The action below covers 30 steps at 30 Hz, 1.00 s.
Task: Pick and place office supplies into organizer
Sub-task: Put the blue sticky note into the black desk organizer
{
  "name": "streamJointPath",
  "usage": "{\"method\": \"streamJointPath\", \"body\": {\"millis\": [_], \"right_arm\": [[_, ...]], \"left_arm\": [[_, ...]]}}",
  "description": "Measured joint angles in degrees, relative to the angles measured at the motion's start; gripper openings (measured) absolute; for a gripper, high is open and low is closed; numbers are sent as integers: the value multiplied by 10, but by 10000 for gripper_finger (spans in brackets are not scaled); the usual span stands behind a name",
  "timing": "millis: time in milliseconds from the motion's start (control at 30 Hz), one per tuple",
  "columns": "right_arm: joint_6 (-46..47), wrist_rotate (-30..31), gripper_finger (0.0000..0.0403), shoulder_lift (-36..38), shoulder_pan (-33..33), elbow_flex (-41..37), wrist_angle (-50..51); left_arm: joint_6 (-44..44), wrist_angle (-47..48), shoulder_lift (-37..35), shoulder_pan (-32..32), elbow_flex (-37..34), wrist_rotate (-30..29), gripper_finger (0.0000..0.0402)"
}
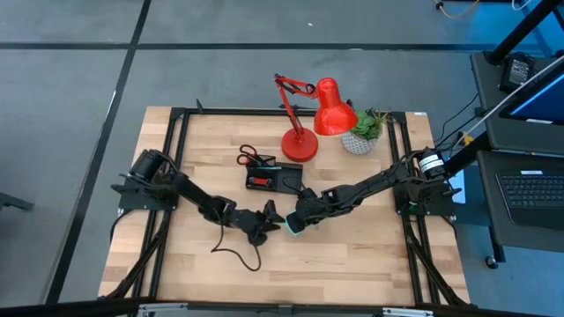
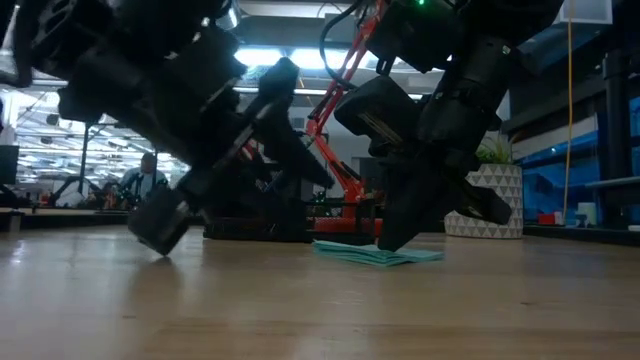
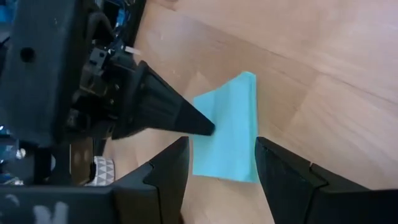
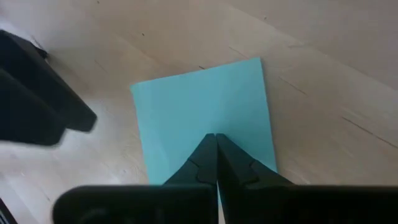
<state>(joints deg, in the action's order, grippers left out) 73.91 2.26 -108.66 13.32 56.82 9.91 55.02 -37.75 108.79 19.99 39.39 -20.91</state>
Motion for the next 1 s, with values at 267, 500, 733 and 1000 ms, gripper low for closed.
{"method": "streamJointPath", "body": {"millis": [267,500,733,1000], "right_arm": [[-4,0,2,0,0,0,0],[-6,-3,2,0,0,0,0],[-8,-5,2,0,0,0,0],[-13,-6,2,0,0,1,0]], "left_arm": [[-17,79,9,-1,41,2,177],[-43,130,9,-7,58,6,176],[-84,196,10,-22,80,16,175],[-103,244,11,-25,104,24,174]]}}
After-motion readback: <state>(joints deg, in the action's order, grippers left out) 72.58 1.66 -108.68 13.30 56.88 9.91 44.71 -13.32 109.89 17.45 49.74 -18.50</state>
